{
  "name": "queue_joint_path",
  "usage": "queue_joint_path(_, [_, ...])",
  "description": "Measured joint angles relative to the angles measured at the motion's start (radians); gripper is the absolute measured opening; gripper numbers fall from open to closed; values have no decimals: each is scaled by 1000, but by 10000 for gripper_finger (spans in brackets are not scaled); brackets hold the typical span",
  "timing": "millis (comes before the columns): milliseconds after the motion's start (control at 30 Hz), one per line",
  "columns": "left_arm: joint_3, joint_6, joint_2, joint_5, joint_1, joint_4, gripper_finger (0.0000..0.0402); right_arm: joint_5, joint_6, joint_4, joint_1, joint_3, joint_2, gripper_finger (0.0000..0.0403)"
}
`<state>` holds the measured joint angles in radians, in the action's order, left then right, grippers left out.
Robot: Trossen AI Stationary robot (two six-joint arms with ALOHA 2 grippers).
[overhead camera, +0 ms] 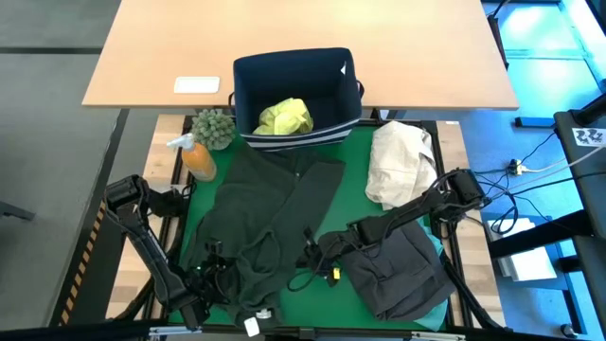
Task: Fold laundry
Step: Fold the green polo shirt
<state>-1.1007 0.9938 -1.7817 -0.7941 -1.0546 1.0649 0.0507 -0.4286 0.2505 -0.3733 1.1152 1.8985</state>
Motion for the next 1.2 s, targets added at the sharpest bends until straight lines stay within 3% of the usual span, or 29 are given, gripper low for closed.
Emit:
queue_joint_path(133, [0,2,0,0,0,0,0,48,11,19,0,0,27,4])
queue_joint_path(333, [0,4,0,2,0,1,0,47,7,60,2,1,86,4])
queue_joint_path(767, [0,25,0,41,-2,-4,0,-17,-51,-16,48,168,223,4])
queue_joint_path(1200, [0,50,0,57,4,-31,0,-17,-46,-5,121,182,241,4])
